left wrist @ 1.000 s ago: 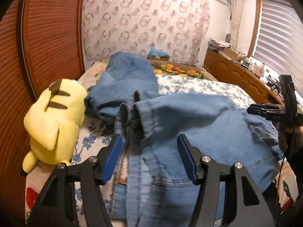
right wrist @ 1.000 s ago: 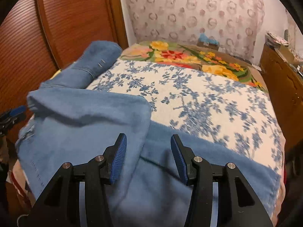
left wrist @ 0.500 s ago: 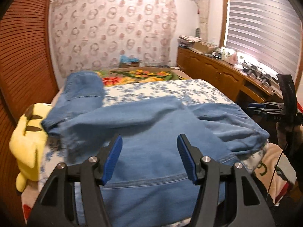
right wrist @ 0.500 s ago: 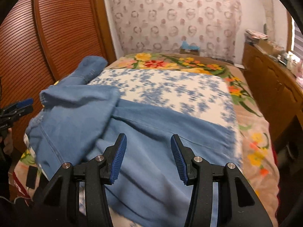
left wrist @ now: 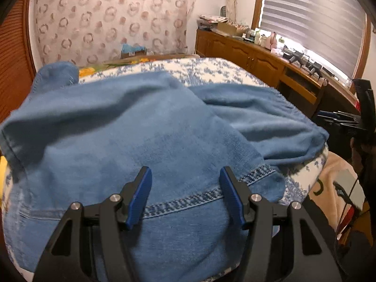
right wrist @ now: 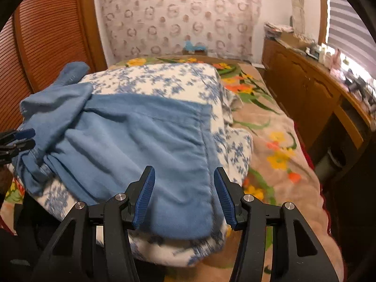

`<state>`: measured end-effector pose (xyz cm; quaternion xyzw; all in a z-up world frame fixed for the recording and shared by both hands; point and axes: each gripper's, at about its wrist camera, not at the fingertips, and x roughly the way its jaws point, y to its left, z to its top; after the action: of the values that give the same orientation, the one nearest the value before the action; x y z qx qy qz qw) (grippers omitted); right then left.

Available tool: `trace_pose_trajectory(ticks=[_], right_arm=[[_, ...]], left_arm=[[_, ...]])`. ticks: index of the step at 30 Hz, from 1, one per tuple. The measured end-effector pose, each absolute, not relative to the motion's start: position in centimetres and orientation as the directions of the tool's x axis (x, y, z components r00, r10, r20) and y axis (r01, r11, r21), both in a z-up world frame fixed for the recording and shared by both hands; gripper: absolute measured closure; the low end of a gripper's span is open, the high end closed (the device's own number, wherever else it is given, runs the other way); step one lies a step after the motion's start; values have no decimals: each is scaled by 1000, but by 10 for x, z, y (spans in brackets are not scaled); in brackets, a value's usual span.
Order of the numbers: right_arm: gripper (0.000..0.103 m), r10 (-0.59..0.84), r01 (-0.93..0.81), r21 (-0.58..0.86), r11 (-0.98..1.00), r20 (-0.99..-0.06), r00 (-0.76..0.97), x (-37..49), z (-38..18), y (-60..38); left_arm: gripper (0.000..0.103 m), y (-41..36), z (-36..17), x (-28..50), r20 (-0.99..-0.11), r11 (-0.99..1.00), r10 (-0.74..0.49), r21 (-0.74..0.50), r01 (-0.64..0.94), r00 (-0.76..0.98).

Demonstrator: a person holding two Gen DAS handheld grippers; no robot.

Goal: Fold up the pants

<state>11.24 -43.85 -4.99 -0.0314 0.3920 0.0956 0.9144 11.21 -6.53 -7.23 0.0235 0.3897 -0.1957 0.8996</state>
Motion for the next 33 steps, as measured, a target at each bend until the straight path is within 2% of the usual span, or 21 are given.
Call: trace_pose_trajectory(ticks=[7,19,27,29,33], right_arm=[[50,136,-182,19,983,-742,657,104,-63,-444],[51,115,-176,4,984,-770,627,97,-75,-445],[67,100,-214,-45,976,-778,620,90,-80,-434],[82,115,-224,-33,974,-781,614,91,-79,-434],[93,159,-253,-2,968,-772,615,91,-72,-431]], left_arm=[[40,-64,-87,115,-709,924,-346,-147,352,614],[38,-65,-90,114,-695,930,-337,-141,340,635],[38,-63,-88,113,-693,927,-350,-159,340,630],[38,-62,-87,113,-694,928,-350,-163,336,629],[38,-61,-83,111,-691,928,-351,-166,334,632]])
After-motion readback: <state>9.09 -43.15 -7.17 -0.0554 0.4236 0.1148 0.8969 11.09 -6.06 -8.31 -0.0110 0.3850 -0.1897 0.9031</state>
